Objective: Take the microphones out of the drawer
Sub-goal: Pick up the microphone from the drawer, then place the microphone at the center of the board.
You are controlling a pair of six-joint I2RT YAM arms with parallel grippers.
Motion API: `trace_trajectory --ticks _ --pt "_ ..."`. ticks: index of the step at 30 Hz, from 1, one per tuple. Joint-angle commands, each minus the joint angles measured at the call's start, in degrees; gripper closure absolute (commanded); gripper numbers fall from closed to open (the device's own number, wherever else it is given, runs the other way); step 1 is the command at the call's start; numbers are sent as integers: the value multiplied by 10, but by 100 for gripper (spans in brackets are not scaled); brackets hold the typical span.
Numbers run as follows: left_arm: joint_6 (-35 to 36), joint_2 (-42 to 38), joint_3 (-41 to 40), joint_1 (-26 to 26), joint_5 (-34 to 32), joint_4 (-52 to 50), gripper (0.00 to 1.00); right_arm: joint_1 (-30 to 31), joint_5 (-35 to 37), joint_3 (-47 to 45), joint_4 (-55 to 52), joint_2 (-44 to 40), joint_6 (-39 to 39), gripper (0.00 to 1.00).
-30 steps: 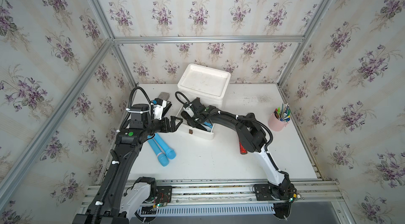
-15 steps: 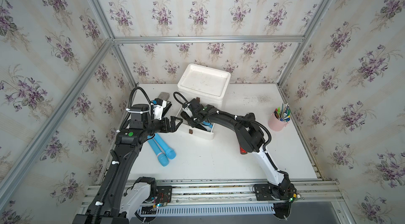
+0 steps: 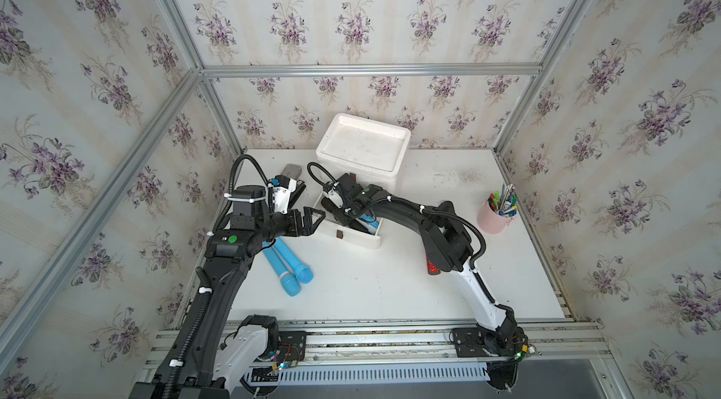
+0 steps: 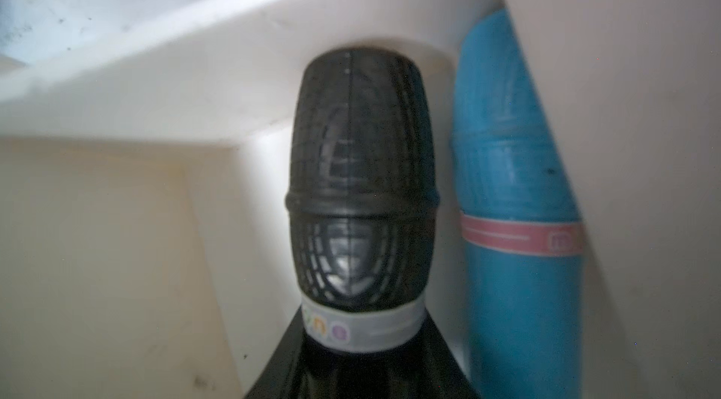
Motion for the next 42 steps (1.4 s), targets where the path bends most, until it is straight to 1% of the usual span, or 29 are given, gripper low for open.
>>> trace_trajectory --ticks 1,7,13,25,31,42 --pt "1 -1 1 1 0 11 1 2 -23 7 13 -16 -10 96" --pt "0 -1 1 1 0 11 1 2 -25 -8 15 -42 -28 97" --pt "0 -1 1 1 -1 11 1 2 -25 -53 45 -85 -39 97" --pt "2 -6 1 1 -6 11 1 2 -28 -42 35 -118 -30 97" --pt "2 -6 4 0 -11 11 1 2 -30 -47 27 -139 -25 100" --pt "4 -7 8 1 -26 11 1 1 -35 -155 70 -218 3 100"
